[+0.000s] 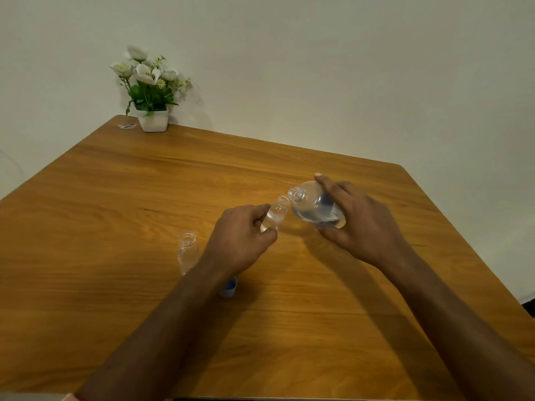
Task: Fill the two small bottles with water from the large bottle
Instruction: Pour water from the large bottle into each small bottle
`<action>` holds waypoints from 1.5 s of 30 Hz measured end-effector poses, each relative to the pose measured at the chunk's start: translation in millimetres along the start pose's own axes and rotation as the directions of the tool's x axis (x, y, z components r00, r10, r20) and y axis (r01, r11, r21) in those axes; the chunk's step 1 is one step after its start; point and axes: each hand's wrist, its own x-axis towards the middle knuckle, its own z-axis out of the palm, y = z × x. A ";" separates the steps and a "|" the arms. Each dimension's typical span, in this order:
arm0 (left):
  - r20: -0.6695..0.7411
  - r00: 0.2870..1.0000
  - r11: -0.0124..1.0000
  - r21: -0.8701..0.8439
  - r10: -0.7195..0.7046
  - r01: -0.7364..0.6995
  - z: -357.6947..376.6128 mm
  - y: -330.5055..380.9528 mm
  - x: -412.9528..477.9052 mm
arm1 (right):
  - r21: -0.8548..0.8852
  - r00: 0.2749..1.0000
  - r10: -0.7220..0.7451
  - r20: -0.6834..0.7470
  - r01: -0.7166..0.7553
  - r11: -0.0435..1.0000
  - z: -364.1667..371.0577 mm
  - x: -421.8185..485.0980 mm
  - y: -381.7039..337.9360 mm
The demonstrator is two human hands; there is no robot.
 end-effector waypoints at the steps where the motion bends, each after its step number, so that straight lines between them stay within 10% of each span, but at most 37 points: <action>1: -0.004 1.000 1.000 -0.009 -0.005 0.005 -0.2 0.3 -0.3 | 0.024 1.000 0.012 -0.004 -0.012 1.000 1.2 -0.4 -1.1; 18: -0.025 0.994 0.979 0.175 -0.105 0.107 3.9 -8.8 0.1 | 0.667 0.875 0.469 -0.123 -0.277 0.691 32.8 -1.2 -21.6; 45: -0.032 0.993 0.937 0.330 -0.114 0.119 -11.1 24.2 -17.9 | 0.778 0.813 0.563 -0.151 -0.253 0.575 51.9 -10.0 -27.3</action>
